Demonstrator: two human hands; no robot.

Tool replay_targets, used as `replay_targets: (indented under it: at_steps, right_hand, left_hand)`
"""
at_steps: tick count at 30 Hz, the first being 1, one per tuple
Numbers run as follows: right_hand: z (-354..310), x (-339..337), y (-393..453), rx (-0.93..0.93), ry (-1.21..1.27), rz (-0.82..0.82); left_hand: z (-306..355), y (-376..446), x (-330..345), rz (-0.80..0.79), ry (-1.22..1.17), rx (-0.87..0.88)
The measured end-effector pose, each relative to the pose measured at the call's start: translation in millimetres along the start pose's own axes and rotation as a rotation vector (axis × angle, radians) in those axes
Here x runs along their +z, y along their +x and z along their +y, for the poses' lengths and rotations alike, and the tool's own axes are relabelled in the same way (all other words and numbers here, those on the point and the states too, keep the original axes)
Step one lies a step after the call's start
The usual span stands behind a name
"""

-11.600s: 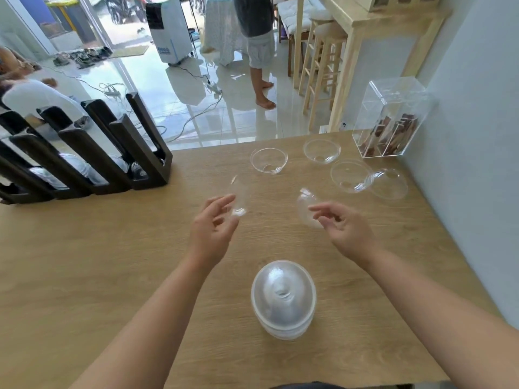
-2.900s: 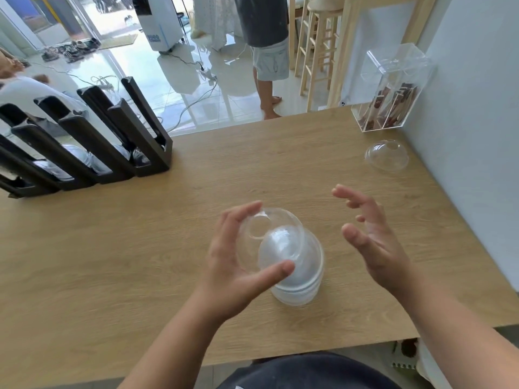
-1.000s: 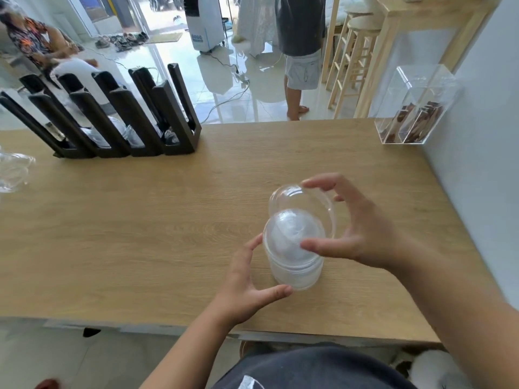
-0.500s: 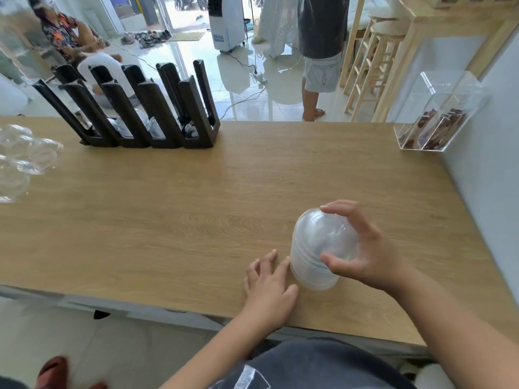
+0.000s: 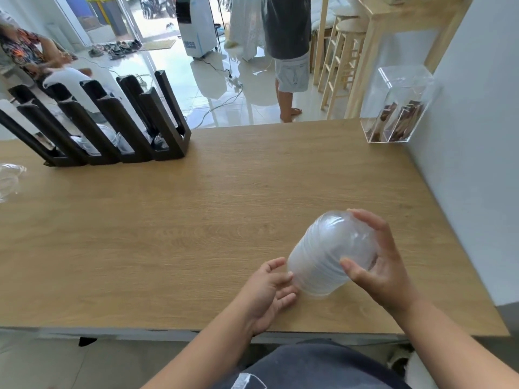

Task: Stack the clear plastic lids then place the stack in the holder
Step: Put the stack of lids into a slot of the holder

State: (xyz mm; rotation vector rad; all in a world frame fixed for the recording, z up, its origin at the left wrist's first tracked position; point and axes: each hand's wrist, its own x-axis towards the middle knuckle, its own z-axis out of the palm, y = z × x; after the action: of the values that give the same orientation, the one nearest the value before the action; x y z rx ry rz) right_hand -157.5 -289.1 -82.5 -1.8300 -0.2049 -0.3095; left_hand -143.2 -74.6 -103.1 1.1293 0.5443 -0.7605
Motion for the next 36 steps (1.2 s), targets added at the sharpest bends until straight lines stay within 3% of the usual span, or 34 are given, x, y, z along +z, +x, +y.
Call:
replay_targets:
  at_steps: [6, 15, 25, 29, 36]
  right_hand:
    - [-5, -3, -1, 0.106, 0.08, -0.021]
    - [-23, -5, 45, 0.083, -0.11, -0.107]
    - [-132, 53, 216, -0.303, -0.408, -0.396]
    - [-174, 95, 276, -0.464, -0.556, -0.365]
    - [-195, 174, 359, -0.567, -0.583, -0.259]
  left_hand:
    - [-12, 0, -6, -0.041, -0.159, 0.022]
    - [21, -12, -28, -0.11, -0.324, 0.234]
    - [164, -10, -61, -0.074, -0.459, 0.608]
    - [238, 2, -74, -0.076, -0.526, 0.782]
    - [340, 31, -101, -0.017, -0.654, 0.934]
